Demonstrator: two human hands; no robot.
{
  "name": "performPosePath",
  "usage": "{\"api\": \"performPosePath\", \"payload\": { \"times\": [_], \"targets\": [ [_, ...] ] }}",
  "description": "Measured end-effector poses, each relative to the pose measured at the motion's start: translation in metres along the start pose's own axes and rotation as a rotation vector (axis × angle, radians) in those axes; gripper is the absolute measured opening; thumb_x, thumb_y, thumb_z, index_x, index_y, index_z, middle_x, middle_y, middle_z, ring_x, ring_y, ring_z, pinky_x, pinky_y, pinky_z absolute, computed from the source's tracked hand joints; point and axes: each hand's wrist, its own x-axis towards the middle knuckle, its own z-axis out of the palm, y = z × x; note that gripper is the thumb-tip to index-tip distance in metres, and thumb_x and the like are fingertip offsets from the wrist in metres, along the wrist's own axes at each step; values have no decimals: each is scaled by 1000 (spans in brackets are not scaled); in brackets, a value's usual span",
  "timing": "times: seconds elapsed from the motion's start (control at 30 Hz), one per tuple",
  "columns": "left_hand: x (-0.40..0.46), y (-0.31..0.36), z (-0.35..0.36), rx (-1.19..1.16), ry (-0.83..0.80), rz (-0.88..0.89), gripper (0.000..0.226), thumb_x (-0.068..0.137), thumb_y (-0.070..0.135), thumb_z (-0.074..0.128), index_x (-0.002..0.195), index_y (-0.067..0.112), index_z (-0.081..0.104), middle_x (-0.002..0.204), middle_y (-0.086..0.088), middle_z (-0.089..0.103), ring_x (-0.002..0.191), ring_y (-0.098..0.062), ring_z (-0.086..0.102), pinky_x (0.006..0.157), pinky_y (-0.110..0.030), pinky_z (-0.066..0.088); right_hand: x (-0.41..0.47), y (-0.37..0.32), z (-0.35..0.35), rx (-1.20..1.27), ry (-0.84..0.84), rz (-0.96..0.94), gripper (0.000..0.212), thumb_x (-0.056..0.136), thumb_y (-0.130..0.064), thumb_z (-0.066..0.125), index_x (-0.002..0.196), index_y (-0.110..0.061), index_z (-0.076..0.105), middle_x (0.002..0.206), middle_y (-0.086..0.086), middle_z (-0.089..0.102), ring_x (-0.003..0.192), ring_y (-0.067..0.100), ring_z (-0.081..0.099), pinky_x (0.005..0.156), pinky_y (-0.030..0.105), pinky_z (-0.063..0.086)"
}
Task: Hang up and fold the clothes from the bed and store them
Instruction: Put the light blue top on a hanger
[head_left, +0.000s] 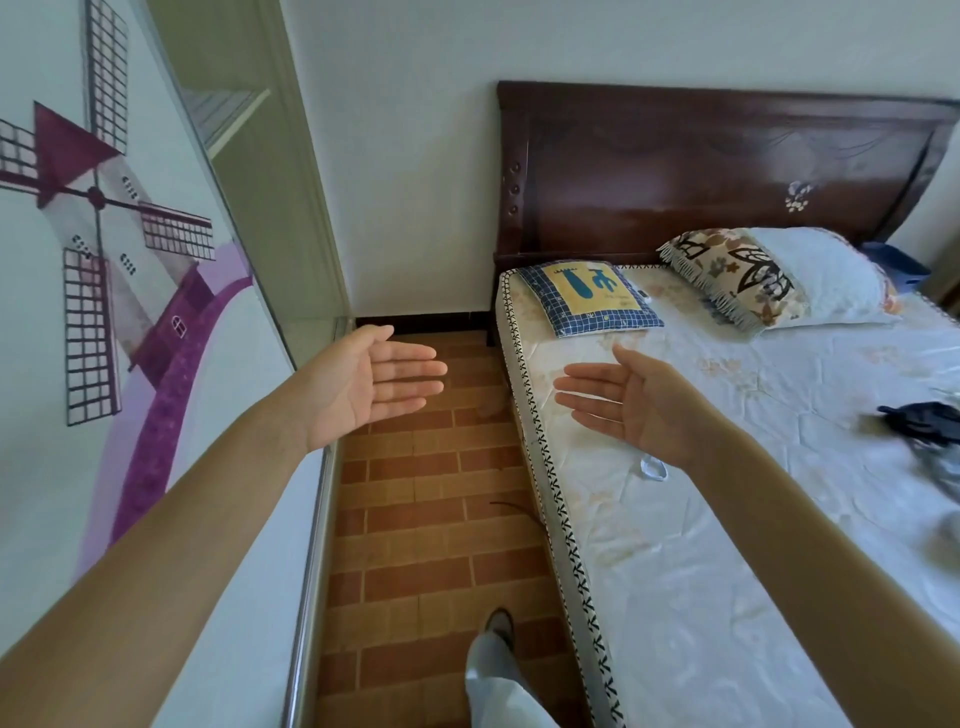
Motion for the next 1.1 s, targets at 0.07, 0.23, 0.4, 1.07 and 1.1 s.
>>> {"api": "performPosePath", "payload": {
  "times": [0.07,0.23,0.4,1.07,1.1],
  "targets": [
    [22,8,-5,4,-2,-8,48,105,36,30,124,3,61,119,-14,69,111,-28,66,98,-41,50,20,-10,-4,-6,-5,3,53,106,-41,30,119,-4,64,119,12,71,110,26,68,98,38,51],
    [91,39,-3,33,-31,-9,50,106,36,28,125,3,61,120,-14,69,113,-28,66,99,-41,48,77,-50,-23,-18,-11,-24,53,105,-42,29,121,-5,64,119,11,70,109,24,68,91,34,56],
    [151,75,8,64,-52,-22,50,105,36,29,125,3,60,121,-15,68,113,-28,66,97,-41,49,128,-93,-49,-12,-13,-41,53,106,-40,27,122,-5,63,119,12,70,111,25,68,96,36,54],
    [349,121,36,115,-247,-137,49,105,36,30,126,3,59,120,-16,68,113,-30,65,100,-44,47,222,-148,-132,68,186,-67,51,105,-39,29,120,-6,65,122,12,69,115,27,65,99,39,49],
    [362,126,36,130,-270,-145,49,105,36,29,127,3,58,120,-16,68,114,-30,65,100,-44,47,229,-151,-135,86,204,-71,51,105,-39,29,119,-6,65,123,13,69,114,27,65,98,39,49]
  ]
}}
